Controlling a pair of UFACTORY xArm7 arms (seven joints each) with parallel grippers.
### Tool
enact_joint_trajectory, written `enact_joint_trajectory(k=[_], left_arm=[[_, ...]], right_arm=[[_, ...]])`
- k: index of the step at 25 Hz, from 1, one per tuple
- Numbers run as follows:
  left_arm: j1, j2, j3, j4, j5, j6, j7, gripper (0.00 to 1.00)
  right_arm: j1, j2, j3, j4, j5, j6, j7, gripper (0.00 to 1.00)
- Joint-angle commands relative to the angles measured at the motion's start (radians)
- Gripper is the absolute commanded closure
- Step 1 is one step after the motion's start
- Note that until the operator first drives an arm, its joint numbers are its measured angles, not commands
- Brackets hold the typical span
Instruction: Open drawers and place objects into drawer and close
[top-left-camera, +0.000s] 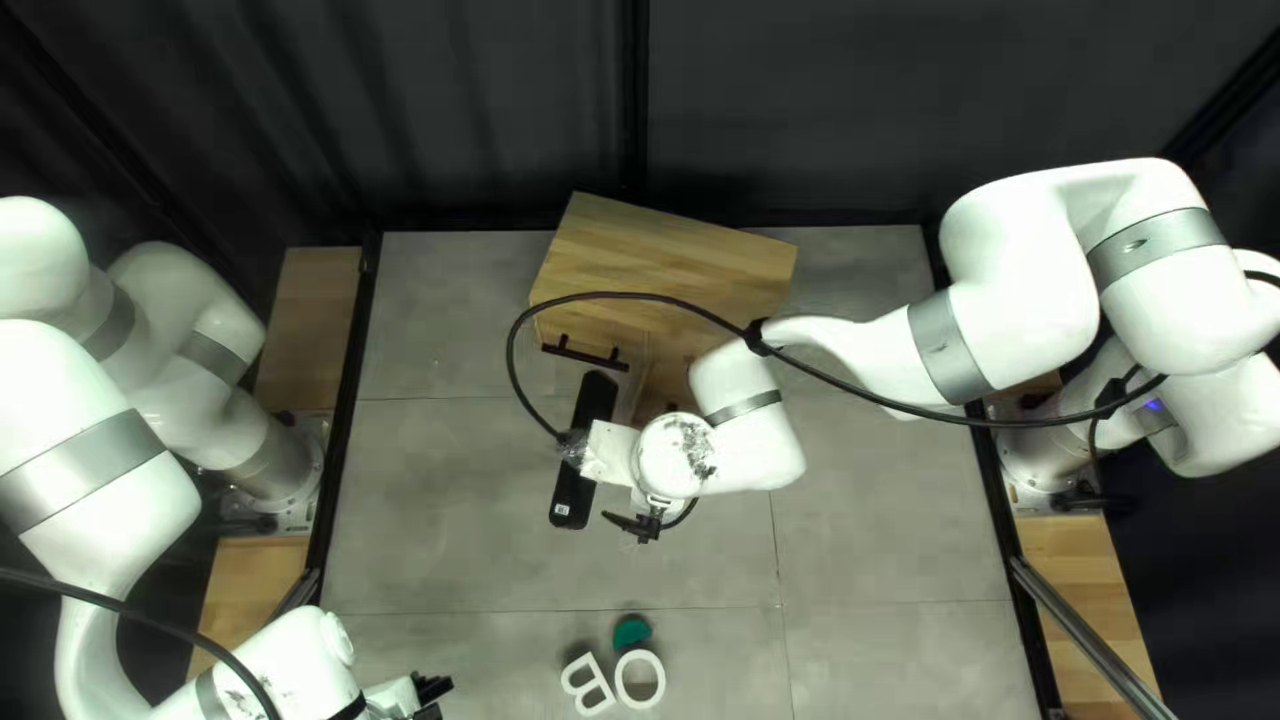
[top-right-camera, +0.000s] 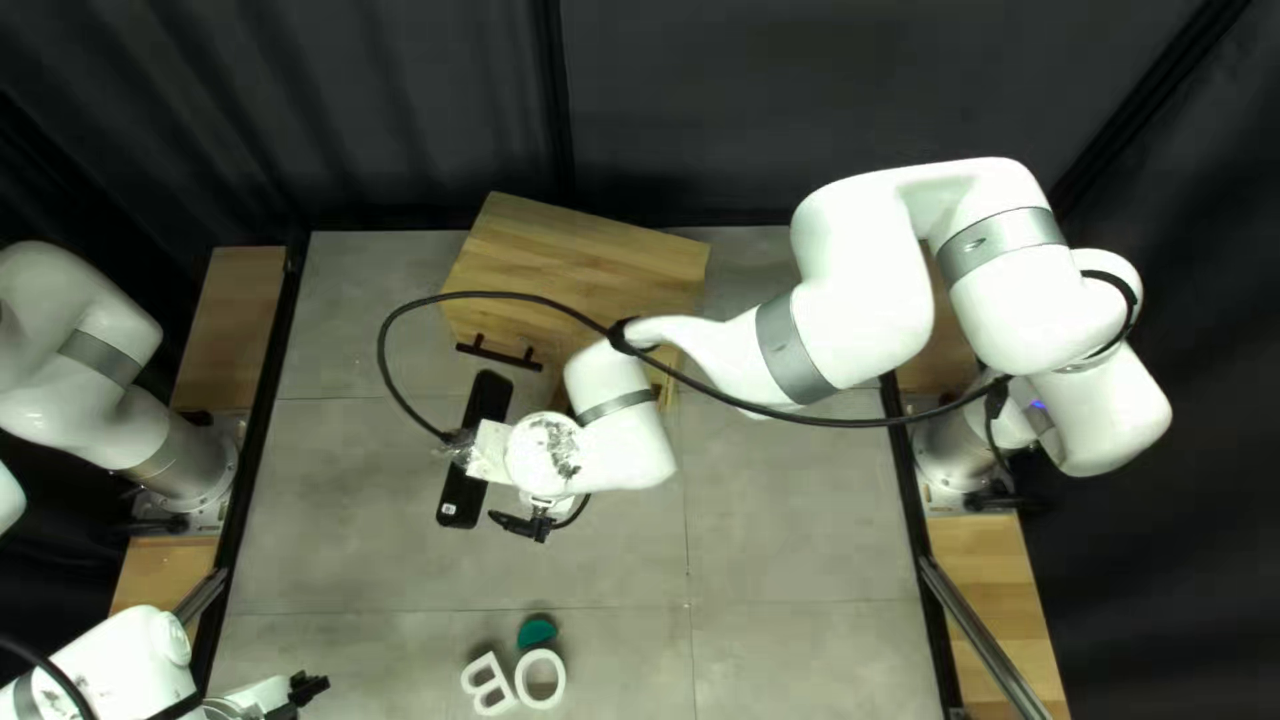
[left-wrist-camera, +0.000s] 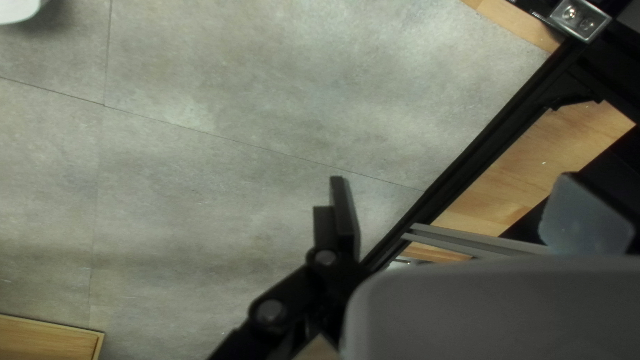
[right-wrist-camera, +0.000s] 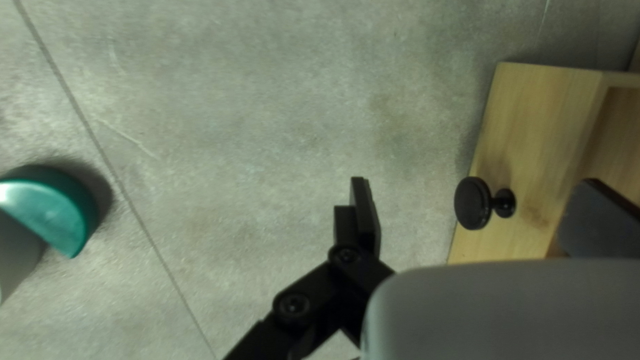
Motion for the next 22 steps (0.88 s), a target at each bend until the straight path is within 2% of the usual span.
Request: enact_joint_trajectory(k=[1, 9, 13, 16, 22], left_arm=[[0.000, 0.000, 0.000, 0.000, 0.000, 0.000, 0.000, 0.00], [0.000, 0.000, 0.000, 0.000, 0.000, 0.000, 0.000, 0.00], [0.000, 0.000, 0.000, 0.000, 0.000, 0.000, 0.000, 0.00], [0.000, 0.000, 0.000, 0.000, 0.000, 0.000, 0.000, 0.00], [0.000, 0.000, 0.000, 0.000, 0.000, 0.000, 0.000, 0.00]], right_arm=[[0.056, -0.001, 0.033, -0.005, -0.058, 0.035, -0.057, 0.00], [0.113, -0.063, 0.062, -0.065, -0.087, 0.048, -0.044, 0.00], [0.123, -0.089, 0.072, -0.099, -0.077, 0.027, -0.023, 0.00], [0.128, -0.138, 0.074, -0.129, -0.089, 0.074, -0.054, 0.00], [0.128, -0.138, 0.074, -0.129, -0.089, 0.074, -0.054, 0.00]])
